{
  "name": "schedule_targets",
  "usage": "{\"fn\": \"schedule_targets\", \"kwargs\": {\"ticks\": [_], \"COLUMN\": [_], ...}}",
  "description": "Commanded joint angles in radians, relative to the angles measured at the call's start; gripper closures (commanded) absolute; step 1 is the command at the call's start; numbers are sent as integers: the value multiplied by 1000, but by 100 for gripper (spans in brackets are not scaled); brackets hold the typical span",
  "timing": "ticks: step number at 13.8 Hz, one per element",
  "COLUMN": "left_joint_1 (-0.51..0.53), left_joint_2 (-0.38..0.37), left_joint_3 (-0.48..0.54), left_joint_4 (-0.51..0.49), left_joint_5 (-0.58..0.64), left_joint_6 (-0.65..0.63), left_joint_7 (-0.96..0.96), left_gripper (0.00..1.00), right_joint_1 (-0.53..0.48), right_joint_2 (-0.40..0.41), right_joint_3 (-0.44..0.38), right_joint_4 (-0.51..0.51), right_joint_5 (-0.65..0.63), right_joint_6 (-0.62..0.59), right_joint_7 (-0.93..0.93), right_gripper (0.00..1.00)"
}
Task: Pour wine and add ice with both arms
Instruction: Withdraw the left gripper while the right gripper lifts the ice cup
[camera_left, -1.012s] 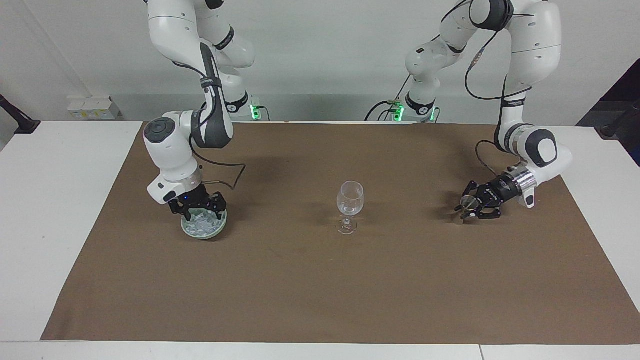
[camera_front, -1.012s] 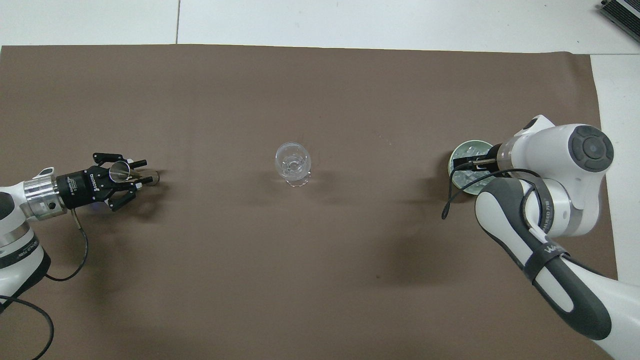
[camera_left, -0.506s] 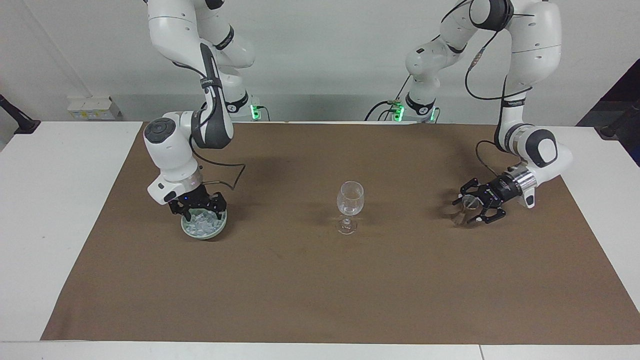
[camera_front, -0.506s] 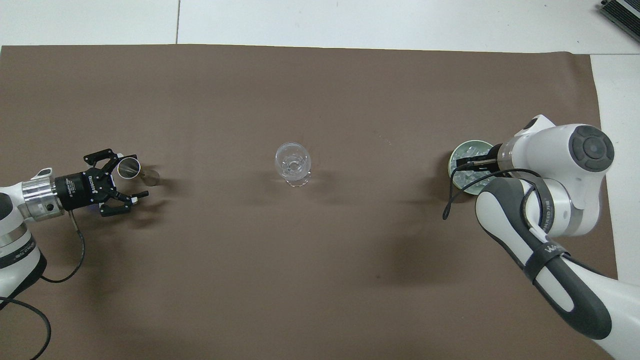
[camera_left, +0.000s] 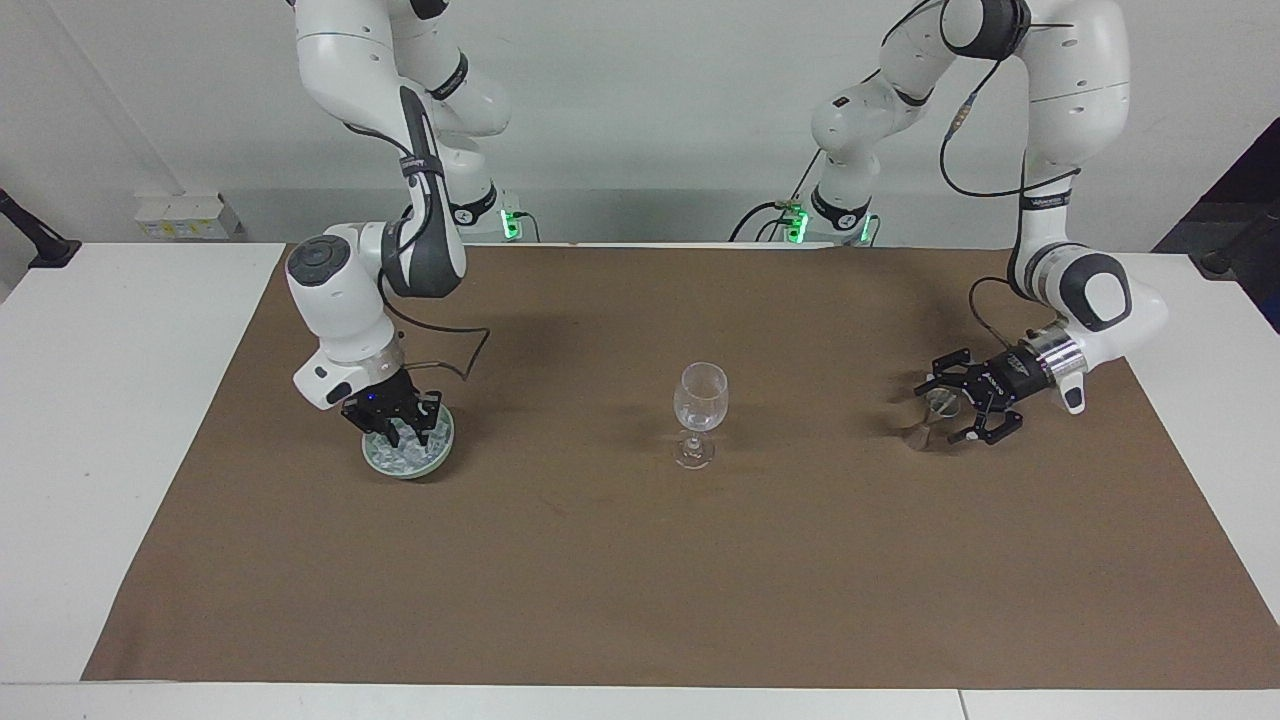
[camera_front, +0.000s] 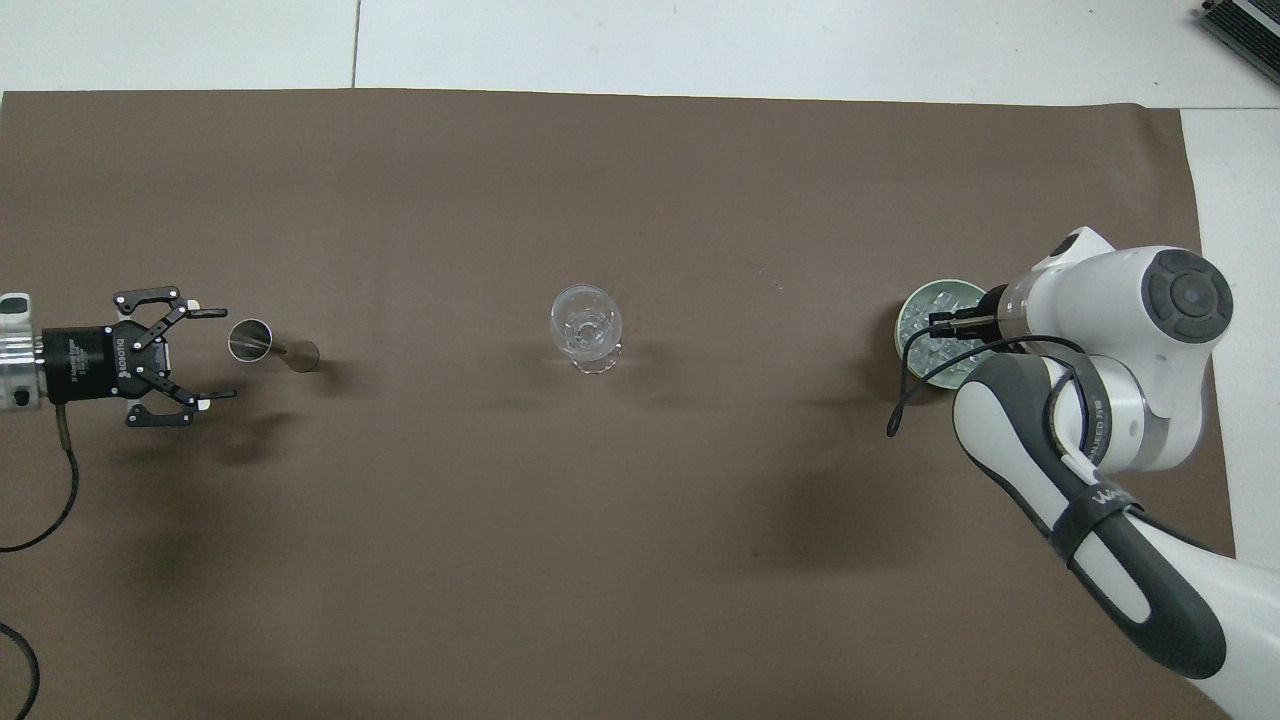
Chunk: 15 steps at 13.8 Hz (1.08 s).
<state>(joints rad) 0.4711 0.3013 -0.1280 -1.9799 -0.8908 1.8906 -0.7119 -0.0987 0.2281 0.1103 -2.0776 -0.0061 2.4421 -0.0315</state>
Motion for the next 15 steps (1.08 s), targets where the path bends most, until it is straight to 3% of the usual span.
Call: {"fn": "schedule_targets", "kwargs": {"ticks": [1, 8, 15], "left_joint_1": [12, -3, -92], "left_joint_2": [-14, -30, -140], "left_joint_3": [-1, -8, -15], "left_joint_4": [94, 271, 245], "left_joint_5": [152, 467, 742], "left_joint_6": [-35, -36, -50], "left_joint_7": [21, 282, 615], "left_gripper": [0, 0, 0], "right_joint_1": [-10, -6, -3], "right_joint_2": [4, -36, -154], "right_joint_3": [8, 11, 20], "right_joint_4": [2, 99, 273], "right_joint_5": [-2, 15, 29], "right_joint_6": [14, -53, -369], "right_joint_7": [-10, -13, -5], "right_gripper": [89, 94, 95]}}
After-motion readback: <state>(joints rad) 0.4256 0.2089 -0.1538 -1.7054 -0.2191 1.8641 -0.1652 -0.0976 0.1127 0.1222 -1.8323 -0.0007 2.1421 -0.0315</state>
